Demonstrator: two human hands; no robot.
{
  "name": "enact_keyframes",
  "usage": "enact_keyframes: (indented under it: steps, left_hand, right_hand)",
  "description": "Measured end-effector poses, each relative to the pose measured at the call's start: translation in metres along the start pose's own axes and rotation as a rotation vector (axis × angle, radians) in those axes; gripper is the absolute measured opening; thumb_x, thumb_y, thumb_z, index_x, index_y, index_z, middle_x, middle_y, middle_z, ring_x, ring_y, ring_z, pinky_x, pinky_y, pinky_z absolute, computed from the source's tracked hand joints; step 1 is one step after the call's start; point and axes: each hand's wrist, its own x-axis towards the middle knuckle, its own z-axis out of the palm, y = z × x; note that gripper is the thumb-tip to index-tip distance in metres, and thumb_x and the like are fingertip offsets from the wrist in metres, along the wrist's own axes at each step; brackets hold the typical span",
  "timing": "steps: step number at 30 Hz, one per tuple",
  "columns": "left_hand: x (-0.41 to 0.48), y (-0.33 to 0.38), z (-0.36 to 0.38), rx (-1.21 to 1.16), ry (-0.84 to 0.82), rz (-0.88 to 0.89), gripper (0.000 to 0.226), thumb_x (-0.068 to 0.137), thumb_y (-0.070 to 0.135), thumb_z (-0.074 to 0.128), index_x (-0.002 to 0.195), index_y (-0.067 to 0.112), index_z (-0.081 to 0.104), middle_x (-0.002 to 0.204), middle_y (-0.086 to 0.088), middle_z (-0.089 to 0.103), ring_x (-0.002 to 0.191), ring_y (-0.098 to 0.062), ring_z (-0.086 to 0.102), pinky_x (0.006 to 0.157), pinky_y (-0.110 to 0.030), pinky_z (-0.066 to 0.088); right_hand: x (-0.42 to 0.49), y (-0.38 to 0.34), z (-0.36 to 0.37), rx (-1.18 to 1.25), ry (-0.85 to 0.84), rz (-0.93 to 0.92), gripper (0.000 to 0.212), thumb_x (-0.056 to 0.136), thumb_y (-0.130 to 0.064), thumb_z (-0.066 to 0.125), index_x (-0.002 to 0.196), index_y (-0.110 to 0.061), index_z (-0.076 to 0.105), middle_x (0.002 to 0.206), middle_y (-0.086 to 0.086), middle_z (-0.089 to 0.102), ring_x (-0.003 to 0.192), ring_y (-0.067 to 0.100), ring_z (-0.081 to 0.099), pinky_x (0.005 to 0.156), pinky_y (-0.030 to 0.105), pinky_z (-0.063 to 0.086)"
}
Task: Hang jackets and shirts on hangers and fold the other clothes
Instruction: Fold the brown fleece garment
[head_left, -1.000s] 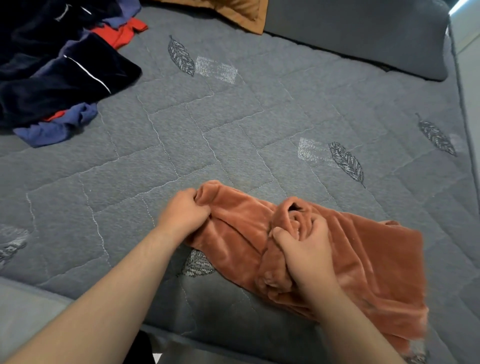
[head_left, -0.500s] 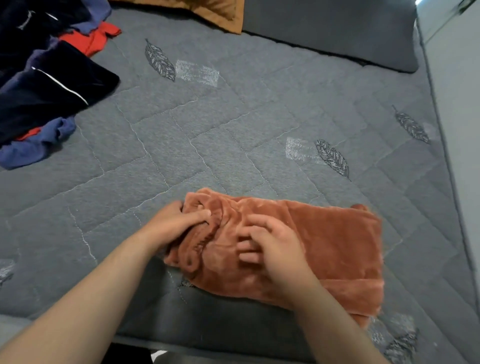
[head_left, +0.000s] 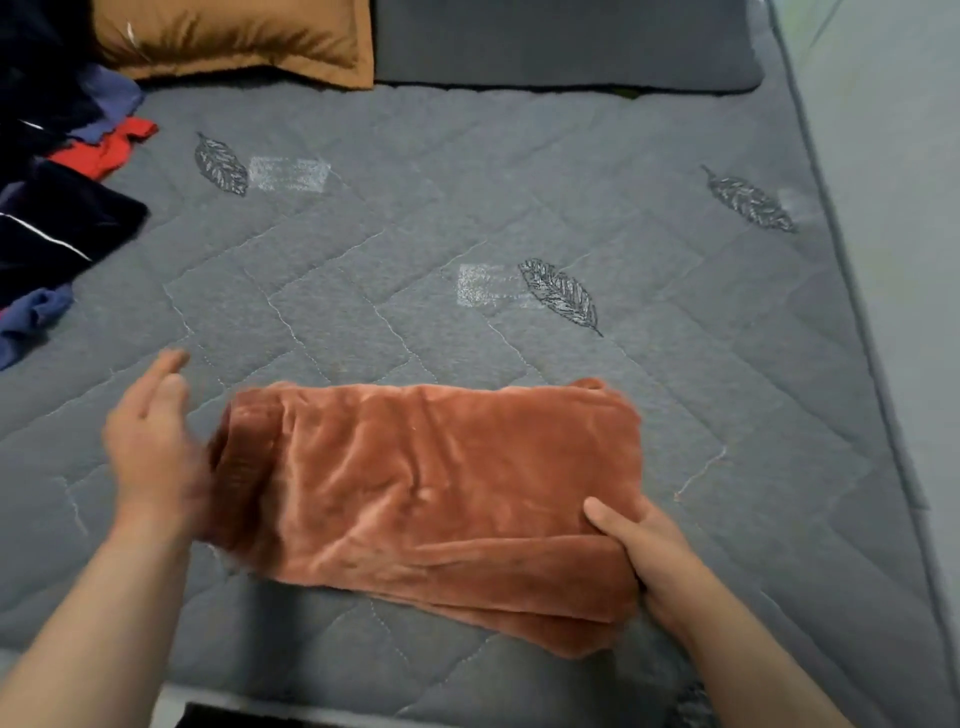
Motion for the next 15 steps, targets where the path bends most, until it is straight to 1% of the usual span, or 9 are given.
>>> enact_keyframes:
  steps: [1,2,3,5,6,8,11,12,15]
  left_hand:
    - [-0.026,0.017,0.008,-0.039,-0.027,0.152,0.039,0.099,0.014,0.038,0.137,0.006,0.048,0.139,-0.007,0.049,0.128,-0.007,0.044,0.100,-0.003,0.029]
    - [-0.055,0.028,0.024,-0.076,-0.135,0.261,0.043,0.098,0.020,0.035,0.139,0.009,0.042,0.143,-0.005,0.044,0.133,-0.006,0.039,0.106,-0.006,0.027]
    - [-0.082,0.028,0.046,-0.103,-0.281,0.306,0.048,0.096,0.027,0.033,0.141,0.011,0.037,0.147,-0.003,0.038,0.138,-0.006,0.033,0.111,-0.010,0.023]
    - [-0.134,0.027,0.096,-0.157,-0.544,0.203,0.056,0.093,0.038,0.033,0.143,0.016,0.028,0.152,0.005,0.028,0.143,-0.004,0.024,0.116,-0.016,0.016]
    - [-0.154,0.023,0.119,-0.177,-0.626,0.120,0.058,0.091,0.042,0.034,0.144,0.019,0.026,0.153,0.009,0.025,0.145,-0.004,0.021,0.118,-0.017,0.014]
    - [-0.177,0.019,0.156,-0.159,-0.672,0.005,0.063,0.088,0.048,0.033,0.144,0.023,0.022,0.155,0.013,0.019,0.147,-0.006,0.015,0.118,-0.016,0.009]
    - [-0.200,0.039,0.191,-0.237,-0.724,-0.074,0.067,0.084,0.051,0.034,0.144,0.023,0.023,0.155,0.009,0.022,0.145,0.000,0.016,0.117,-0.015,0.009]
    - [-0.210,0.051,0.200,-0.290,-0.752,-0.112,0.066,0.085,0.050,0.037,0.144,0.022,0.026,0.154,0.008,0.026,0.143,0.001,0.021,0.118,-0.016,0.012]
    - [-0.238,0.085,0.222,-0.510,-0.805,-0.313,0.055,0.091,0.034,0.044,0.142,0.015,0.044,0.147,0.002,0.045,0.136,-0.002,0.039,0.117,-0.024,0.025]
  right_hand:
    - [0.002,0.000,0.001,0.003,0.007,-0.012,0.038,0.071,-0.015,0.080,0.107,-0.007,0.068,0.093,0.009,0.076,0.084,0.023,0.072,0.080,0.035,0.056]
    - [0.004,0.000,0.000,0.008,0.013,-0.004,0.029,0.077,-0.007,0.075,0.106,-0.007,0.068,0.091,0.010,0.076,0.081,0.023,0.072,0.080,0.036,0.056]
    - [0.005,0.000,-0.002,0.017,0.007,0.011,0.025,0.081,-0.003,0.071,0.105,-0.007,0.068,0.090,0.011,0.076,0.079,0.023,0.072,0.080,0.036,0.056]
    - [0.005,0.002,-0.012,0.044,0.003,0.047,0.024,0.083,-0.001,0.069,0.106,-0.009,0.067,0.090,0.014,0.075,0.079,0.025,0.072,0.081,0.039,0.057]
    - [0.003,0.002,-0.018,0.049,0.011,0.052,0.026,0.083,-0.001,0.069,0.107,-0.010,0.066,0.092,0.013,0.075,0.082,0.026,0.073,0.083,0.041,0.057]
    - [0.000,0.001,-0.036,0.047,0.045,0.046,0.031,0.082,-0.001,0.069,0.112,-0.009,0.066,0.094,0.012,0.075,0.085,0.026,0.072,0.082,0.040,0.058]
    - [-0.017,-0.020,-0.076,0.072,0.117,0.019,0.026,0.083,0.000,0.067,0.108,-0.006,0.067,0.090,0.013,0.075,0.075,0.022,0.072,0.067,0.030,0.060]
    - [-0.027,-0.030,-0.092,0.068,0.145,0.006,0.025,0.083,0.000,0.066,0.107,-0.006,0.067,0.089,0.014,0.075,0.074,0.022,0.072,0.067,0.031,0.060]
    - [-0.061,-0.063,-0.131,-0.005,0.123,-0.085,0.031,0.083,-0.004,0.068,0.113,-0.011,0.066,0.096,0.016,0.075,0.089,0.030,0.072,0.088,0.045,0.055]
